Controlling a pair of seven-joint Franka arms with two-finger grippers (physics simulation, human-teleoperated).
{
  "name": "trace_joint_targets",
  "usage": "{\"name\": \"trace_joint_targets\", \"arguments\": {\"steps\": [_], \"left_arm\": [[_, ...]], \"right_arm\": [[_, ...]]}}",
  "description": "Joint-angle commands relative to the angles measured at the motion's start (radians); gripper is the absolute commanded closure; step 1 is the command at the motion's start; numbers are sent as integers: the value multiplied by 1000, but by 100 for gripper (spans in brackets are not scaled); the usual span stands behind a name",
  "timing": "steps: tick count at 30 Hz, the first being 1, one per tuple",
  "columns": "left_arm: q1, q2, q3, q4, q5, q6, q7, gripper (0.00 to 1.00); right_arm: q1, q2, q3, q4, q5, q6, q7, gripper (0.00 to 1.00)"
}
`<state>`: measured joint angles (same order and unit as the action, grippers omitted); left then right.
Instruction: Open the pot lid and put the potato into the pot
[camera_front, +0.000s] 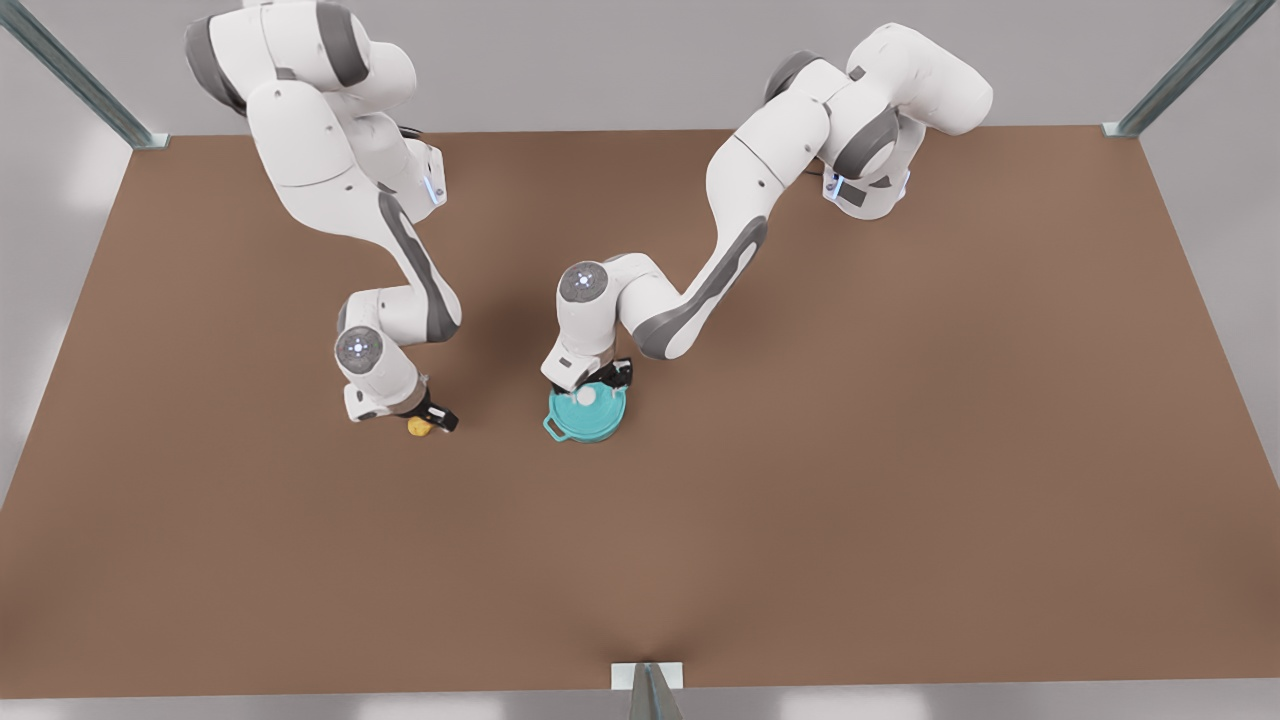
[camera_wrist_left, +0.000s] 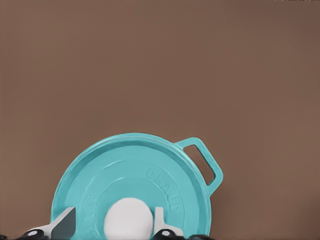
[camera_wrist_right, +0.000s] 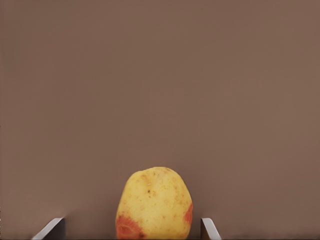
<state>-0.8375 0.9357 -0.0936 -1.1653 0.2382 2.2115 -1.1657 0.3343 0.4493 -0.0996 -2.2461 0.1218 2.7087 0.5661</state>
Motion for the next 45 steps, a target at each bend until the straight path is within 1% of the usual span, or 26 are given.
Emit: {"name": "trace_joint_targets", "arguments": {"steps": [1, 2, 4, 6, 8, 9, 10, 13, 14, 16, 17, 18, 19, 21, 22, 23, 24, 25, 26, 27, 28, 30, 31, 33, 38, 45], "left_arm": [[0, -1, 0, 1, 1, 4, -68, 42], [0, -1, 0, 1, 1, 2, -68, 50], [0, -5, -2, 1, 0, -10, -65, 54], [3, -12, -1, 4, -5, -64, -23, 55], [38, -31, -6, 28, -23, -148, 49, 55], [87, -31, -6, 70, -54, -242, 149, 55], [161, -40, -6, 70, -57, -289, 238, 55], [440, -35, -12, 70, -72, -297, 481, 55], [549, -26, -23, 68, -112, -273, 580, 55], [601, -2, -21, 56, -152, -216, 594, 55], [606, 20, -21, 56, -154, -181, 590, 55], [606, 37, -21, 56, -154, -145, 590, 52], [604, 35, -23, 58, -152, -147, 598, 0], [601, 34, -25, 56, -151, -150, 604, 0], [600, 34, -25, 56, -149, -151, 607, 0], [604, 15, -23, 58, -149, -205, 649, 0], [652, -76, -23, 61, -177, -398, 757, 0], [747, -242, -21, 59, -261, -619, 1036, 0], [788, -369, -17, 30, -260, -731, 1140, 0], [807, -578, -14, -247, -272, -566, 1161, 0], [830, -638, -15, -278, -270, -535, 1158, 0], [836, -653, -12, -260, -277, -651, 1141, 0], [838, -650, -12, -266, -281, -661, 1120, 0], [851, -652, -11, -272, -316, -653, 1081, 0], [853, -652, -11, -272, -316, -656, 1077, 0], [853, -653, -14, -271, -306, -658, 1055, 0]], "right_arm": [[2, 2, 0, 2, 16, 14, 47, 0], [2, 2, 0, 2, 16, 14, 47, 0], [0, 0, -15, 0, 10, 14, 46, 0], [-1, -1, -17, 0, 10, 14, 46, 0], [-1, -1, -17, 0, 10, 14, 46, 5], [-1, -1, -17, 0, 10, 14, 47, 8], [-1, 0, -17, 0, 12, 16, 47, 8], [-1, 5, -23, 0, 10, 16, 47, 9], [-1, 5, -23, 0, 10, 16, 47, 16], [-1, 5, -23, 0, 10, 16, 54, 23], [-1, 5, -23, 0, 10, 16, 54, 24], [-1, 5, -23, 0, 10, 16, 55, 26], [0, 5, -23, 0, 10, 16, 55, 26], [0, 5, -23, 0, 10, 14, 55, 25], [0, 5, -23, 0, 10, 14, 55, 28], [0, 5, -23, 0, 10, 14, 58, 30], [0, 5, -23, 0, 10, 14, 58, 32], [0, 5, -23, 0, 10, 14, 60, 34], [-1, 5, -23, 0, 10, 14, 60, 35], [0, 5, -23, 0, 10, 14, 61, 37], [0, 5, -23, 0, 9, 14, 61, 38], [0, 5, -23, 0, 10, 13, 61, 42], [0, 3, -23, 0, 10, 13, 61, 43], [-1, -1, -23, 0, 9, 10, 61, 44], [0, -26, -23, 0, 10, -1, 63, 44], [25, -127, -22, 13, 12, -110, 97, 45]]}}
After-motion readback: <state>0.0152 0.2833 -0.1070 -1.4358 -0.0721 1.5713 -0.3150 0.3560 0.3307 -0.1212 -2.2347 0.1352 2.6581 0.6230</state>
